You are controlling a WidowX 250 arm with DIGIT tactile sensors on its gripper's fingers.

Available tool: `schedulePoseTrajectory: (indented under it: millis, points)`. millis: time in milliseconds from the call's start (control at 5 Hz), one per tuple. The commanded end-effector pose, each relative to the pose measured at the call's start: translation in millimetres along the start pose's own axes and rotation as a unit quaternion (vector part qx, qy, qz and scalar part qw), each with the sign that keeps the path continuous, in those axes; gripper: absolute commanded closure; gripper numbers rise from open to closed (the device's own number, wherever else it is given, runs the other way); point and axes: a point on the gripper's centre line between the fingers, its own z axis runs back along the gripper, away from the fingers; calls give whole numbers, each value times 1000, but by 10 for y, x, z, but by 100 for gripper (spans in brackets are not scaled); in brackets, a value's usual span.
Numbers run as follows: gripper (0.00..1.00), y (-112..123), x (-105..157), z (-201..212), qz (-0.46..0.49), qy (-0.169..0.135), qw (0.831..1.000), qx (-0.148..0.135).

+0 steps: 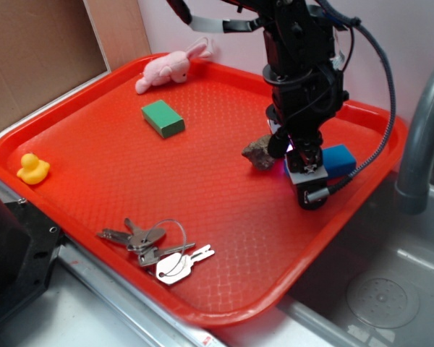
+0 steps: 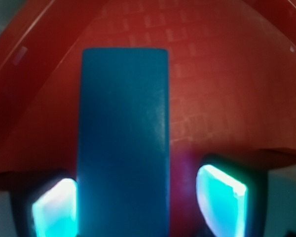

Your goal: Grab the blue block.

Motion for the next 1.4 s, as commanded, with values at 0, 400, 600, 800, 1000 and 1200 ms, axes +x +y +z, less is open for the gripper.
schedulePoseTrajectory:
  millis: [0, 400, 600, 800, 1000, 1200]
  points:
    - [100, 12, 96, 302, 32, -17, 999, -6]
    - [100, 363, -175, 1124, 148, -6, 989, -13]
    - [100, 516, -595, 1661, 232, -23, 972, -15]
    - [100, 545, -999, 2100, 325, -16, 945, 12]
    - [100, 493, -1253, 2343, 375, 1, 927, 26]
    - [100, 490, -1339, 2399, 378, -3, 925, 32]
